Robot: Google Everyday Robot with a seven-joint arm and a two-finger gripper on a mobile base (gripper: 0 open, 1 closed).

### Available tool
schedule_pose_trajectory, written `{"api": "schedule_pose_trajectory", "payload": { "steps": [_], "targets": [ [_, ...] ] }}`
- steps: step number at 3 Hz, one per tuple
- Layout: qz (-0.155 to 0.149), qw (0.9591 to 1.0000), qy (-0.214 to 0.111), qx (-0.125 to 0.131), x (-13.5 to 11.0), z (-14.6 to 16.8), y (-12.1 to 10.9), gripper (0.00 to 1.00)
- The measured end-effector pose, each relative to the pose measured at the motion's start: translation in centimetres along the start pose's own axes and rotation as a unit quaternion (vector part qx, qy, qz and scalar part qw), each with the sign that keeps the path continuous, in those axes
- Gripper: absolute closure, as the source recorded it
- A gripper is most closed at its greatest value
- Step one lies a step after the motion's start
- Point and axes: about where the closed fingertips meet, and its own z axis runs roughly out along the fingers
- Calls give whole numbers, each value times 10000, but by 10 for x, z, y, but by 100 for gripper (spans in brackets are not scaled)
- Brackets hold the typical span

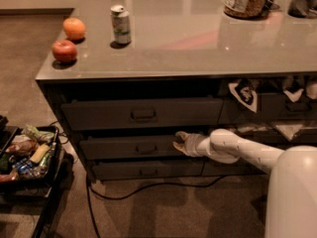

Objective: Open middle drawer

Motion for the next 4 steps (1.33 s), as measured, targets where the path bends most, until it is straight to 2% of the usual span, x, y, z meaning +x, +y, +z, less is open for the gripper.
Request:
{"api": "schedule_pose_trajectory", "payload": {
  "steps": [1, 2, 4],
  "targets": [
    [0, 10000, 0, 0, 0, 0, -1, 100],
    [77, 9999, 21, -133, 1, 0, 4, 100],
    [82, 9999, 20, -143, -1, -1, -1, 100]
  ]
}}
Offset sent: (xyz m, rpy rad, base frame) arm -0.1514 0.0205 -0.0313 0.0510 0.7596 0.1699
